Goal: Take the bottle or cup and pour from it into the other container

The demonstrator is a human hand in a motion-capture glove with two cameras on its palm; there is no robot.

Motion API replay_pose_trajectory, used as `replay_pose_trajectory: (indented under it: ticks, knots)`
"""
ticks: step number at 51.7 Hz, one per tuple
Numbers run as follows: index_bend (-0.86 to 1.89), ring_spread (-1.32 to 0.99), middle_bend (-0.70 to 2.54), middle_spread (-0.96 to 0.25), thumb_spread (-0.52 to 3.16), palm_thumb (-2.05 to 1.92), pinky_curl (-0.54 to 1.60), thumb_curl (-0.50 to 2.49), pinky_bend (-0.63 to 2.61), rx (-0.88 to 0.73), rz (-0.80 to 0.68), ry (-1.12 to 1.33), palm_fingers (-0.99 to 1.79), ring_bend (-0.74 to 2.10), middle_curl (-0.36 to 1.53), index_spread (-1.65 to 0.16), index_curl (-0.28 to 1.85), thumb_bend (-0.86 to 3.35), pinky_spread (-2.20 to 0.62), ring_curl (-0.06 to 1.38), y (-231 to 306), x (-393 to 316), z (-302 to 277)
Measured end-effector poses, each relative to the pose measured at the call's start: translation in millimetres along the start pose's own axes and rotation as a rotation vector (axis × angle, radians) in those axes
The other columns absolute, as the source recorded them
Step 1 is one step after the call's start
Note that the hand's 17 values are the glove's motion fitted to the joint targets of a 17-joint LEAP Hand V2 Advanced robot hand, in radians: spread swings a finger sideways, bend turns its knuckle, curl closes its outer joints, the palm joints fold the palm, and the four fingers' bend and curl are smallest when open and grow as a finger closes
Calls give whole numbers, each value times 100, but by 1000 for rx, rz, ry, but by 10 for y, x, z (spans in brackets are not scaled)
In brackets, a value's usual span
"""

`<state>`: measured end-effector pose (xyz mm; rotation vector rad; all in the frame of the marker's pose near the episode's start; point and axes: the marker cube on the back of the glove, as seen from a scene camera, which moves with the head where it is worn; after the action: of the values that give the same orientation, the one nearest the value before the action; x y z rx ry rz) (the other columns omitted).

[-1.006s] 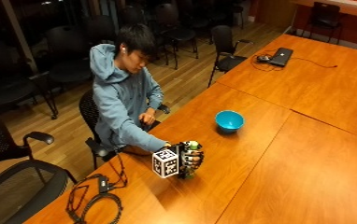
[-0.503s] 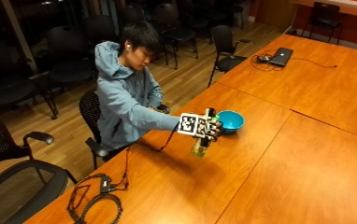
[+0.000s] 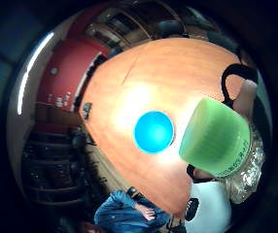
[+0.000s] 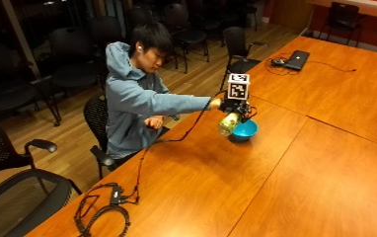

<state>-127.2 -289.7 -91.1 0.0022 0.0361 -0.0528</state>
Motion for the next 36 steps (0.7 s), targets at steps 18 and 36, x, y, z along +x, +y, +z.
replay_pose_trajectory:
  ticks: [18, 36]
  knots:
    - [26, -18, 32, -4, 16, 101, 37, 71, 46, -66, -39, 484, 128, 49, 51, -8, 52, -4, -21, 47, -374, -1610, 621]
    - [26, -18, 32, -5, 16, 101, 37, 72, 45, -159, -283, 1005, 128, 48, 51, -9, 53, -4, -21, 47, -424, -2152, 1166]
